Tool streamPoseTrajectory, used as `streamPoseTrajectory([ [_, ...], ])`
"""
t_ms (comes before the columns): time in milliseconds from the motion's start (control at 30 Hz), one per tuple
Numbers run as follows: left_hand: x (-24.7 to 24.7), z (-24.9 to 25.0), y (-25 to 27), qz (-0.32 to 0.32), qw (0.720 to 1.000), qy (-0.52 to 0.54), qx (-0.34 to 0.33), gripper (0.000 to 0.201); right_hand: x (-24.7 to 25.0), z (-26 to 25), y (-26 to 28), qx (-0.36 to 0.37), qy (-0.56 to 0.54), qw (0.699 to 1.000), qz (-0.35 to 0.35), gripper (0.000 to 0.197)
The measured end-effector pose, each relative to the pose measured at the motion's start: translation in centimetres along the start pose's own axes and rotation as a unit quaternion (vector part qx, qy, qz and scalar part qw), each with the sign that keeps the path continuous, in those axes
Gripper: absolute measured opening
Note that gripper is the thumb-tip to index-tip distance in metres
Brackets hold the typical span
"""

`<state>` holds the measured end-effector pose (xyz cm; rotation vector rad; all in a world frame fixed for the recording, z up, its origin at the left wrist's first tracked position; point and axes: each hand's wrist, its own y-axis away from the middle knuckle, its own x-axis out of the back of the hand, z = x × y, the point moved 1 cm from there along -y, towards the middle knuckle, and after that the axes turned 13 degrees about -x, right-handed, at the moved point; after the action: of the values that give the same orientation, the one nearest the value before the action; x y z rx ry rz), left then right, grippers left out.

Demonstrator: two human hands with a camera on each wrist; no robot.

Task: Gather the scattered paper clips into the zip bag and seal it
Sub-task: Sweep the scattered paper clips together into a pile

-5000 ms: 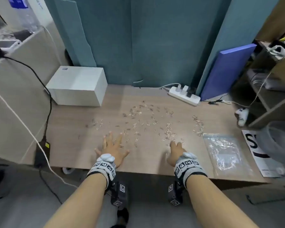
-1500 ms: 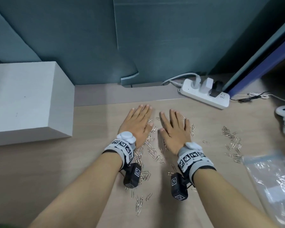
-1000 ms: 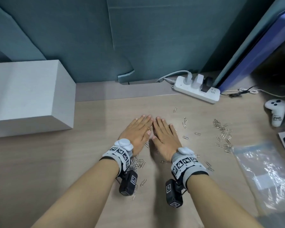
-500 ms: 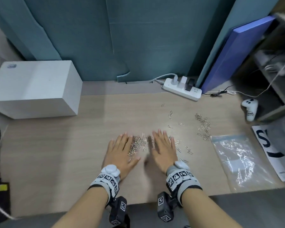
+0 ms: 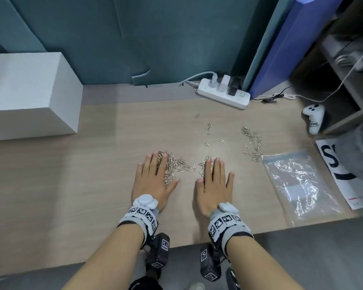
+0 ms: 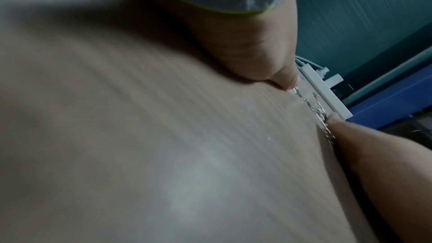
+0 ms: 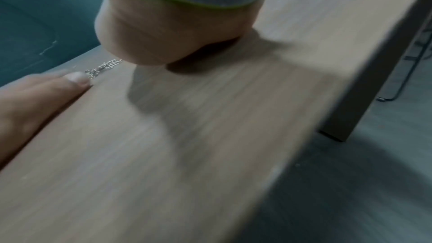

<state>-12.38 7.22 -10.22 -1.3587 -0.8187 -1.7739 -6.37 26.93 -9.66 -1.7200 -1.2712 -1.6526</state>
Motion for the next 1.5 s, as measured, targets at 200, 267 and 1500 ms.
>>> streamPoseTrajectory([
  [200, -0.3, 0.2, -4.0, 0.002, 0.997, 0.029, -0.068, 0.072, 0.2, -3.5, -1.7, 0.047, 0.007, 0.999, -0.006, 0.069],
  [267, -0.2, 0.2, -4.7, -0.002, 0.996, 0.037, -0.085, 0.072, 0.5, -3.5, -2.0, 0.048, -0.007, 0.999, -0.022, 0.068],
  [1500, -2.1, 21.2, -22.7, -0.135, 0.941, -0.023, -0.31, 0.062, 10.0, 14.2, -15.3, -0.094, -0.286, 0.954, 0.007, 0.068],
])
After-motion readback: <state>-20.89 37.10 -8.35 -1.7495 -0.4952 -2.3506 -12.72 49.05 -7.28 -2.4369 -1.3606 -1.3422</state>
